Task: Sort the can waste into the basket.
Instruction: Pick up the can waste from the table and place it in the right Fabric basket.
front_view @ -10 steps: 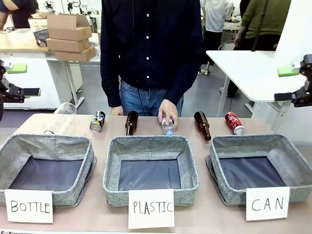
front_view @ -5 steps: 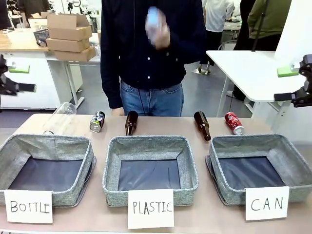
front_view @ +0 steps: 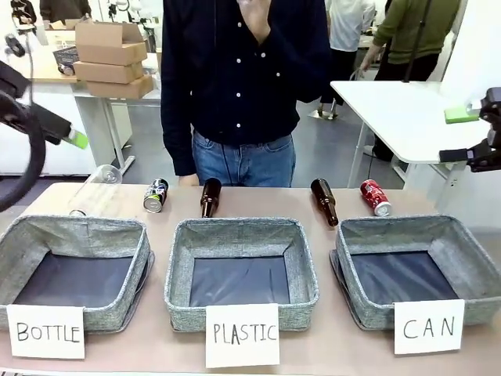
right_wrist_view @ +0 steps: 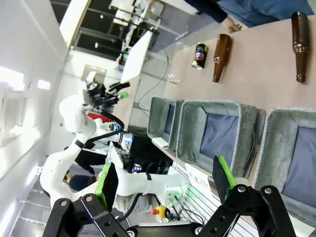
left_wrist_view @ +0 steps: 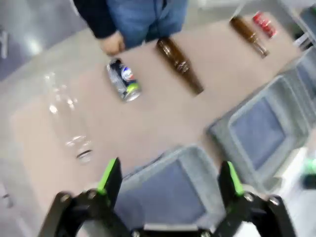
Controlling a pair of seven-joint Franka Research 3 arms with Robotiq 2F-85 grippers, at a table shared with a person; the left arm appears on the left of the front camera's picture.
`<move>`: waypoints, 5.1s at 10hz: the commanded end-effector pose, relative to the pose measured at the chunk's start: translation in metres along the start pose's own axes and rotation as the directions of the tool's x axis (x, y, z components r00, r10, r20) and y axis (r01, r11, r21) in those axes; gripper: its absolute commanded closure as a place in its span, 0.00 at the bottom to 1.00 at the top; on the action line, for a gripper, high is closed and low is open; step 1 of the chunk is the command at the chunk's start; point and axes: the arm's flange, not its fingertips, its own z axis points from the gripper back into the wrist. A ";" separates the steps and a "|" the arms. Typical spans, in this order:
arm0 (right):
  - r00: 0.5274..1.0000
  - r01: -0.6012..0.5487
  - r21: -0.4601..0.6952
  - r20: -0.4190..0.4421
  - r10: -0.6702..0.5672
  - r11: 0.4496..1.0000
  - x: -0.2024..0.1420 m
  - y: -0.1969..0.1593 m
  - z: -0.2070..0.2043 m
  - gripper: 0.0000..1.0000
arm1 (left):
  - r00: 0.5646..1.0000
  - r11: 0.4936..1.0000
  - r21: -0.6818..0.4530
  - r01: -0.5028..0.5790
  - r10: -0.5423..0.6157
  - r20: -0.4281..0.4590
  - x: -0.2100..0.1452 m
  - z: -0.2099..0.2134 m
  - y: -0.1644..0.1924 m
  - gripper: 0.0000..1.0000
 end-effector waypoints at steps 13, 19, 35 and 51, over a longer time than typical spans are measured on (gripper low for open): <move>0.999 -0.031 0.022 0.011 0.030 0.999 0.005 0.000 -0.002 0.00 | 0.834 0.910 0.274 -0.310 0.398 -0.381 0.127 -0.256 0.060 0.00; 0.999 -0.031 0.022 0.011 0.030 0.999 0.005 0.000 -0.002 0.00 | 0.789 0.883 0.327 -0.336 0.454 -0.415 0.098 -0.337 0.088 0.00; 0.999 -0.031 0.022 0.011 0.030 0.999 0.005 0.000 -0.002 0.00 | 0.774 0.850 0.389 -0.355 0.501 -0.387 0.090 -0.346 0.093 0.33; 0.999 -0.031 0.022 0.011 0.030 0.999 0.005 0.000 -0.002 0.00 | 0.921 0.916 -0.257 0.308 -0.355 -0.159 -0.045 0.032 -0.074 0.58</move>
